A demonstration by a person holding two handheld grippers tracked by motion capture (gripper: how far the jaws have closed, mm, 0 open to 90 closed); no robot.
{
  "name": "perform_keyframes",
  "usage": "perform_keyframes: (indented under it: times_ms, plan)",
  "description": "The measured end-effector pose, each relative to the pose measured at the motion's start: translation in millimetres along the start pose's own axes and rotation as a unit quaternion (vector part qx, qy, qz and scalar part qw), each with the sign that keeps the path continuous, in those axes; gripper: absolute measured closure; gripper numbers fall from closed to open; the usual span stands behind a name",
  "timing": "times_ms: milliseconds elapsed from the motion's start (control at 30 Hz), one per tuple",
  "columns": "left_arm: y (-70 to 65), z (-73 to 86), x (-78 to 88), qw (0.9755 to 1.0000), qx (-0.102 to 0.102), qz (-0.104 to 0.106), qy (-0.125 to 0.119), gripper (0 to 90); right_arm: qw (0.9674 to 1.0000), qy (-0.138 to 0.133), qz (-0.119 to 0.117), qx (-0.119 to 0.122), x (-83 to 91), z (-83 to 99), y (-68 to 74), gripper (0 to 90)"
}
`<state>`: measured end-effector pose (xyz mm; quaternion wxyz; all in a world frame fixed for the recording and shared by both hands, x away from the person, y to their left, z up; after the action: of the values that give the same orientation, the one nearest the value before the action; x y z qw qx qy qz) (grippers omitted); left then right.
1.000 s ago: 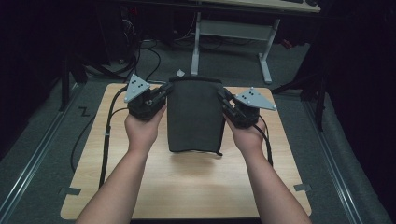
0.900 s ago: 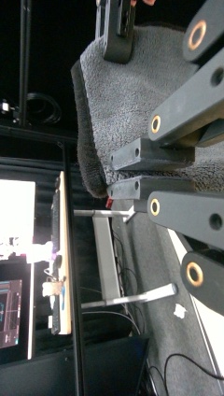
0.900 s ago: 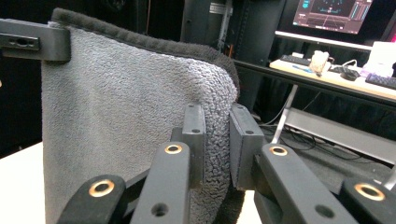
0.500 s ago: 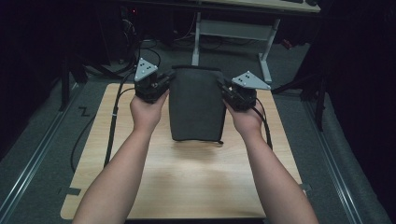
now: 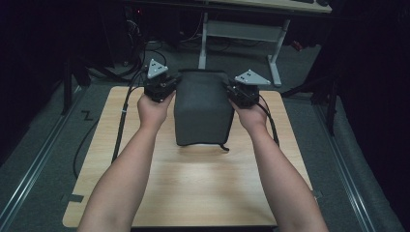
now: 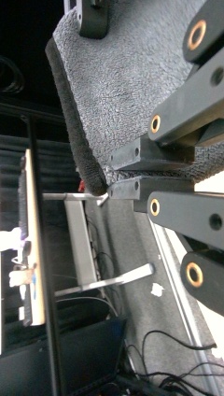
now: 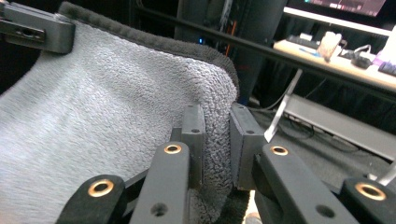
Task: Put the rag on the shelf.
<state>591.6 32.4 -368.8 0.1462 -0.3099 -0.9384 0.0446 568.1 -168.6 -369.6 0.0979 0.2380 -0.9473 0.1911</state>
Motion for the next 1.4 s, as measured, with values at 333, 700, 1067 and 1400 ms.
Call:
perform_keyframes:
  times_ms: [333,700,1067,1400]
  plan:
    - [12.6,39.8,-12.8,0.9988,0.029,0.008,0.038,85.7,0.9994,0.032,-0.01,0.01,-15.7,29.3,5.1,79.1]
    - [7.4,67.5,-18.0,0.9961,0.038,0.016,0.078,86.3,0.9989,0.045,-0.016,-0.002,-12.9,42.7,3.1,79.0]
    - [6.6,80.8,-19.6,0.995,0.045,0.019,0.088,86.5,0.9975,0.063,-0.029,-0.012,-16.4,58.1,2.5,79.0]
    - [8.4,92.6,-18.3,0.9936,0.05,0.021,0.099,86.6,0.9963,0.063,-0.049,-0.031,-16.2,64.8,4.4,78.6]
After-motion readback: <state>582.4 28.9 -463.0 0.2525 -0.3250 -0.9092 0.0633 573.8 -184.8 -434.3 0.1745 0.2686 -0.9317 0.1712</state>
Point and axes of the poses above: each handheld gripper's, and its own axes: x roughly backward along the jaws, z roughly out of its underside, y roughly to its left, the point moved 8 cm from there along -x, roughly forward along the jaws, and after that the axes turned 9 degrees about x, right-handed, at the moved point
